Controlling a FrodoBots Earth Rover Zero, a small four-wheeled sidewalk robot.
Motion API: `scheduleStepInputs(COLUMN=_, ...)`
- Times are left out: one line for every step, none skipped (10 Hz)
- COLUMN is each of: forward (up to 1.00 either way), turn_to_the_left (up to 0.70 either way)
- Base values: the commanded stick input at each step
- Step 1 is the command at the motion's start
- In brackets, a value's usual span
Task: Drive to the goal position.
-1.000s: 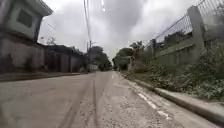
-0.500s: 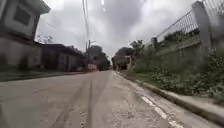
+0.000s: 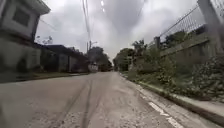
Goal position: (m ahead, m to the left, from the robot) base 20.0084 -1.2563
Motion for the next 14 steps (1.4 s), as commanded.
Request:
scheduleStepInputs(forward=0.7, turn_to_the_left=0.0)
scheduleStepInputs(forward=0.7, turn_to_the_left=-0.02)
scheduleStepInputs(forward=0.7, turn_to_the_left=-0.22)
scheduleStepInputs(forward=0.7, turn_to_the_left=-0.34)
scheduleStepInputs(forward=0.7, turn_to_the_left=-0.22)
scheduleStepInputs(forward=0.7, turn_to_the_left=0.0)
scheduleStepInputs(forward=0.7, turn_to_the_left=0.0)
scheduleStepInputs(forward=0.7, turn_to_the_left=0.0)
scheduleStepInputs(forward=0.7, turn_to_the_left=0.0)
scheduleStepInputs(forward=0.7, turn_to_the_left=0.0)
scheduleStepInputs(forward=0.7, turn_to_the_left=0.0)
scheduleStepInputs(forward=0.7, turn_to_the_left=-0.06)
scheduleStepInputs(forward=0.7, turn_to_the_left=-0.26)
scheduleStepInputs(forward=0.7, turn_to_the_left=-0.29)
